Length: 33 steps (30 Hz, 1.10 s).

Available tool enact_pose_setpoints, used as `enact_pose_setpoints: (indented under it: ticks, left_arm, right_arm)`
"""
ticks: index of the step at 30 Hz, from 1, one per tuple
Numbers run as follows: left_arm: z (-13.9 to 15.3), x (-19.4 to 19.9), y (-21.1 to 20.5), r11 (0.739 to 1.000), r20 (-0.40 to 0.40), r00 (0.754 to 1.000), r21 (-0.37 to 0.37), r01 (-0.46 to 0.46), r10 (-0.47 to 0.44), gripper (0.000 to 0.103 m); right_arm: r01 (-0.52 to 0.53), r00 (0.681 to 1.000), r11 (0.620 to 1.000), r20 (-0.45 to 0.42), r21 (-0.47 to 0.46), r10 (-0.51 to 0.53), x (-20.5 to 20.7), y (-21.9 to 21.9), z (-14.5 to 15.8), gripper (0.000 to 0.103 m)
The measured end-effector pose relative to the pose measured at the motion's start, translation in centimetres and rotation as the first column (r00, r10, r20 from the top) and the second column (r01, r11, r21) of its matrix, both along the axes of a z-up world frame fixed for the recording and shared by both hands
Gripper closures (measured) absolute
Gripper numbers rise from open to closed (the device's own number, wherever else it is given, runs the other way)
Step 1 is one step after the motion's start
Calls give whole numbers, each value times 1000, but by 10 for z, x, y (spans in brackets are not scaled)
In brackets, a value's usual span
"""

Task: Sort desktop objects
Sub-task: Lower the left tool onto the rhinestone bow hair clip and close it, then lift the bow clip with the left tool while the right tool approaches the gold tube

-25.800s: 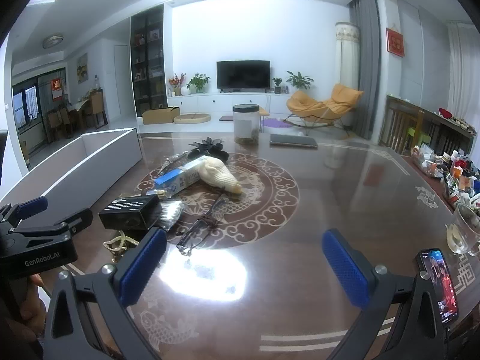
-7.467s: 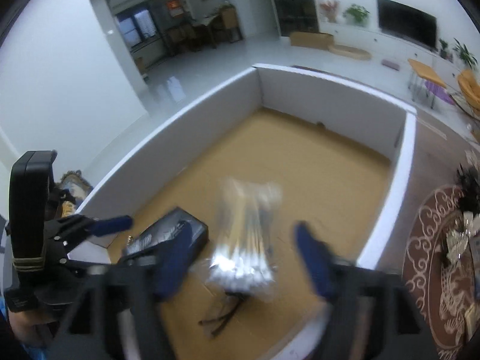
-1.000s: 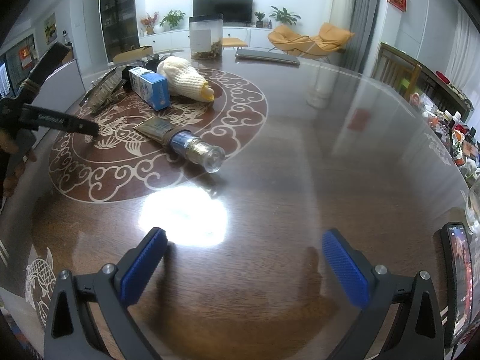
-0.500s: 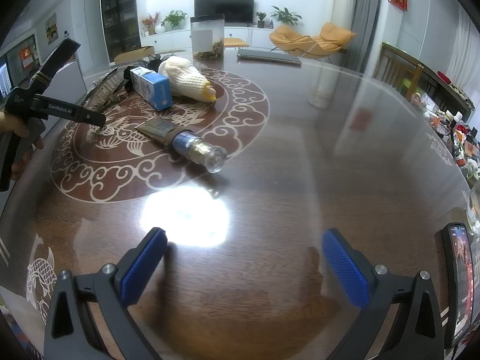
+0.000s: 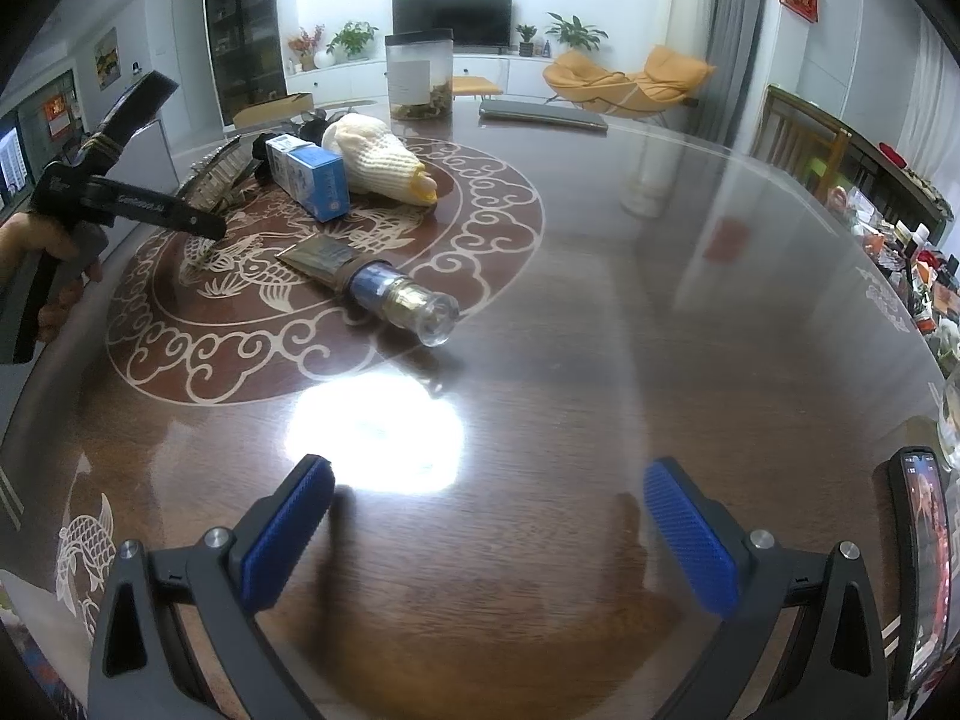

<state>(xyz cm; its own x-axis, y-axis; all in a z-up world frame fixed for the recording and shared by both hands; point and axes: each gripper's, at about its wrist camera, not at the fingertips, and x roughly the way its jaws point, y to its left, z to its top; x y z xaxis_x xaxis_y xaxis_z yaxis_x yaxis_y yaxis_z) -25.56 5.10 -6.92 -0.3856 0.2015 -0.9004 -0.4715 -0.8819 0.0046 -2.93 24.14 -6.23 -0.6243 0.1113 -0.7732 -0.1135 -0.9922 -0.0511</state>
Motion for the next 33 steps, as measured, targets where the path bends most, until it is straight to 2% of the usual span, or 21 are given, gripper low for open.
enact_pose_setpoints:
  ticks: [7,10,12,13,15,17,21,24,29,33]
  left_arm:
    - [1,-31,12,999,9,999,-7,-32,32,0]
    - [0,-41,12,995,14,995,-7,-103,103,0]
    - [5,-42,12,993,-4,993,-1,-121,121,17]
    - [9,-41,13,993,-21,993,5,-117,117,41]
    - [11,-39,11,993,-9,993,4,-116,116,49]
    - [12,-34,9,994,-13,994,-11,-108,108,52]
    - [13,-10,2,990,-43,991,-45,-131,129,52]
    - [14,17,-6,986,-42,986,-42,-161,159,52]
    - [15,90,-25,982,-86,982,-66,-176,170,52]
    - [16,139,-47,975,-79,972,4,-223,222,52]
  right_arm:
    - [-3,1000,1000,-2,-6,3,2,1,1,0]
    - [-3,1000,1000,-3,-7,3,3,1,1,0]
    - [-4,1000,1000,-3,-8,4,3,2,1,0]
    - [-4,1000,1000,-4,-8,4,3,2,1,0]
    - [-4,1000,1000,-3,-8,4,3,2,1,0]
    - [-6,1000,1000,-3,-8,6,3,1,1,0]
    - [-4,1000,1000,-4,-10,4,4,3,2,0]
    - [-4,1000,1000,-5,-11,4,4,4,2,0]
    - [-3,1000,1000,-5,-11,3,3,3,2,0]
    - [-6,1000,1000,-6,-11,6,4,4,3,0]
